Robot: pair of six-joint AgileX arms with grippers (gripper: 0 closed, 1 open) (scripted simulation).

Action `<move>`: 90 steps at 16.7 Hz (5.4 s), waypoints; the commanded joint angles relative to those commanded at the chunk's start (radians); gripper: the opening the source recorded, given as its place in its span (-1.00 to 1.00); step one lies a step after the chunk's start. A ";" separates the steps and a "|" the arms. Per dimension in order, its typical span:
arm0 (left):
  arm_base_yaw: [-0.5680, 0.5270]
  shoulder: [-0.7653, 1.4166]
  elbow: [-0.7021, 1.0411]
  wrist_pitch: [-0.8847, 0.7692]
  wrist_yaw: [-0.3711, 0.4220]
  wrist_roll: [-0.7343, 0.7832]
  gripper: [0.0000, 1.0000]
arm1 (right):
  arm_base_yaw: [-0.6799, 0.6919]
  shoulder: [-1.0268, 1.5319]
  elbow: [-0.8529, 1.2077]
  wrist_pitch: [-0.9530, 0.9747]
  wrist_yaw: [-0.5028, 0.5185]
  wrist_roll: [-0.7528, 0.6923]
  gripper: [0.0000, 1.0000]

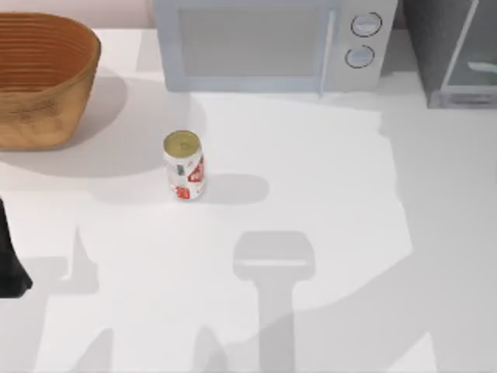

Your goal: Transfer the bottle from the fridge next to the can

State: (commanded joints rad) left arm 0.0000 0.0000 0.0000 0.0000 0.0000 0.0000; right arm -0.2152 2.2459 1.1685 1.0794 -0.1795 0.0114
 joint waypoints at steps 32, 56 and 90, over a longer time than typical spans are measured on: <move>0.000 0.000 0.000 0.000 0.000 0.000 1.00 | 0.004 0.046 0.122 -0.079 0.013 0.001 -1.00; 0.000 0.000 0.000 0.000 0.000 0.000 1.00 | -0.070 -0.447 -0.468 0.008 -0.073 0.006 -1.00; 0.000 0.000 0.000 0.000 0.000 0.000 1.00 | 0.980 -0.149 -0.277 -0.005 0.915 0.089 -1.00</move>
State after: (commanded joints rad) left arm 0.0000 0.0000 0.0000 0.0000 0.0000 0.0000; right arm 0.7651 2.0972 0.8916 1.0744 0.7351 0.1007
